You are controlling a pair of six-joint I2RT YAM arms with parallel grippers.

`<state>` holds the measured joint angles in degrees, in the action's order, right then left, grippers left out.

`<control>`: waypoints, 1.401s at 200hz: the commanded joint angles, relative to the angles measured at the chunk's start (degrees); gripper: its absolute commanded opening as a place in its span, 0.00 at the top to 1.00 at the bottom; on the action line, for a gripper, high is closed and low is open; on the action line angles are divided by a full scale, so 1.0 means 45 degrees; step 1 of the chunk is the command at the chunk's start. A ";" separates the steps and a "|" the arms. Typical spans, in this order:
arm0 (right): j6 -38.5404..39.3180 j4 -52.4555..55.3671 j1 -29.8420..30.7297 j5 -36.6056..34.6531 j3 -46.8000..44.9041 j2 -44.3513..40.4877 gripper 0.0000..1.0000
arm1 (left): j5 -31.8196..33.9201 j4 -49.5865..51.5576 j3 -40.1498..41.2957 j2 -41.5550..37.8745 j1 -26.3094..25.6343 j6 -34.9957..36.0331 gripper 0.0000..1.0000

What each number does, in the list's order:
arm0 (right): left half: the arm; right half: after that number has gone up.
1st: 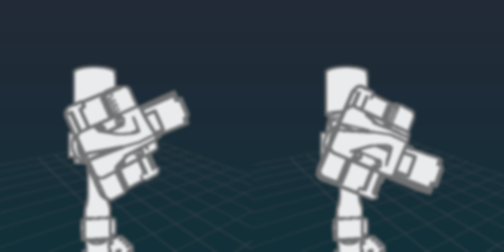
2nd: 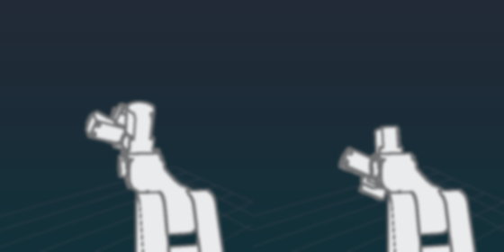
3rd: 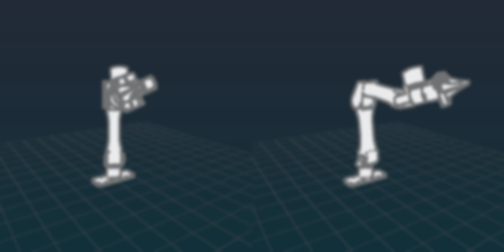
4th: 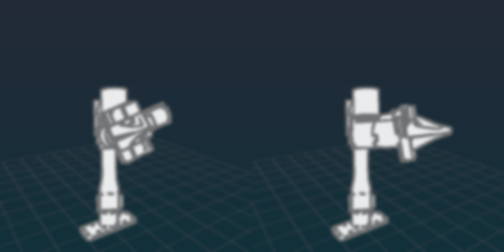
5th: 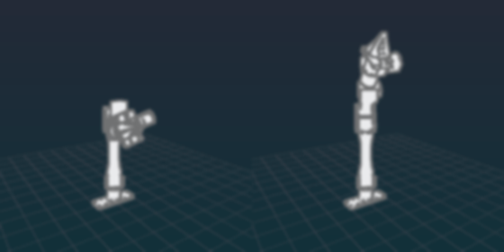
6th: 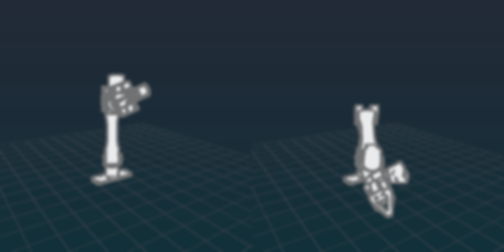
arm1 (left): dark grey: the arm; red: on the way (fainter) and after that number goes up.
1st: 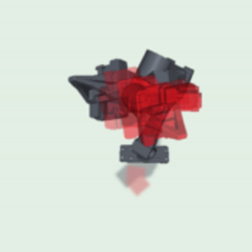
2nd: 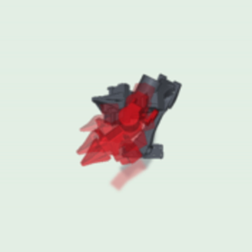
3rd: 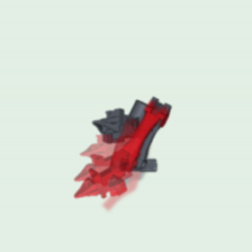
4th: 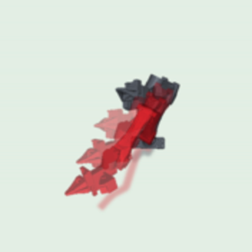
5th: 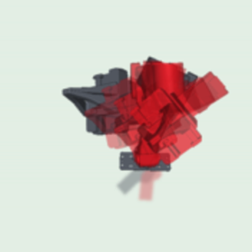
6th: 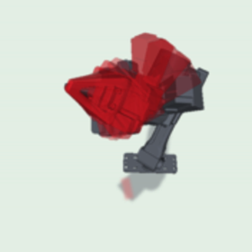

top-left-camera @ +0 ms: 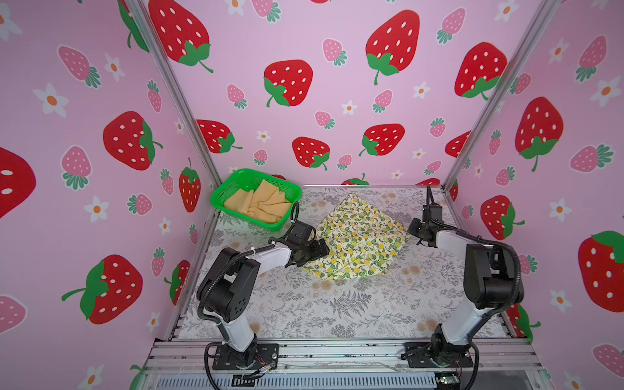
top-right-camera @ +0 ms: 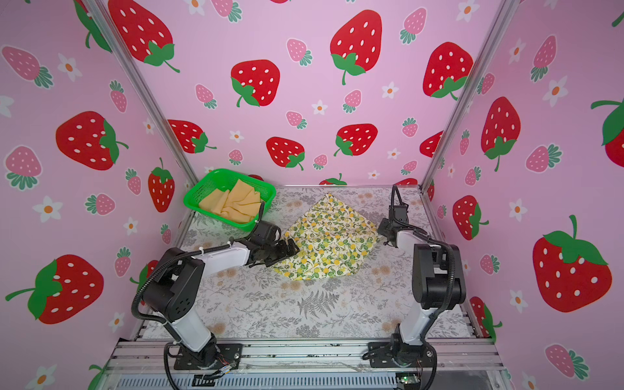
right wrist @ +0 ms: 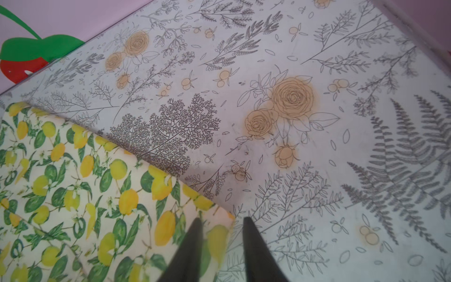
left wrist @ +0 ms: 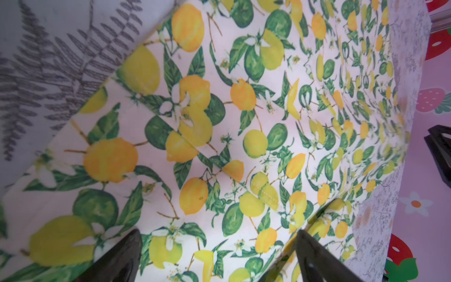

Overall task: Fold and stack skirts
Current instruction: Smooth out the skirt at the center of the table, then fold the skirt at the center of the table.

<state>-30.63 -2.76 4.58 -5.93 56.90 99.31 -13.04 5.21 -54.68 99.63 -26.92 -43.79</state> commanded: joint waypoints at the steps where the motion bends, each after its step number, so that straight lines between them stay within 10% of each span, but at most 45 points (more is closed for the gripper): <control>1: -0.0126 -0.0596 -0.0069 0.0009 -0.0231 -0.1147 0.26 | 0.0314 0.2025 0.0194 -0.0184 0.0122 -0.0134 0.01; 47: 0.0651 0.0092 0.0774 0.0525 -0.0296 -0.2611 0.00 | 0.0622 0.3343 -0.0120 -0.2399 0.0368 0.0179 0.01; 125: 0.1730 -0.0084 0.5291 0.1462 -0.1813 -0.2912 0.00 | 0.0612 0.4001 0.2044 -0.5060 0.1505 0.0223 0.01; 221: 0.1382 -0.0677 0.7032 0.1578 -0.2176 -0.1883 0.00 | -0.0112 0.1927 0.3494 -0.3413 0.2622 0.0117 0.07; 280: 0.1378 -0.0707 0.7439 0.1606 -0.2272 -0.1793 0.00 | -0.0502 0.1266 0.3107 -0.1724 0.2841 0.0200 0.40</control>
<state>-24.16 -5.15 37.41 0.78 47.68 90.61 -15.49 9.08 -41.39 87.90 -14.33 -43.09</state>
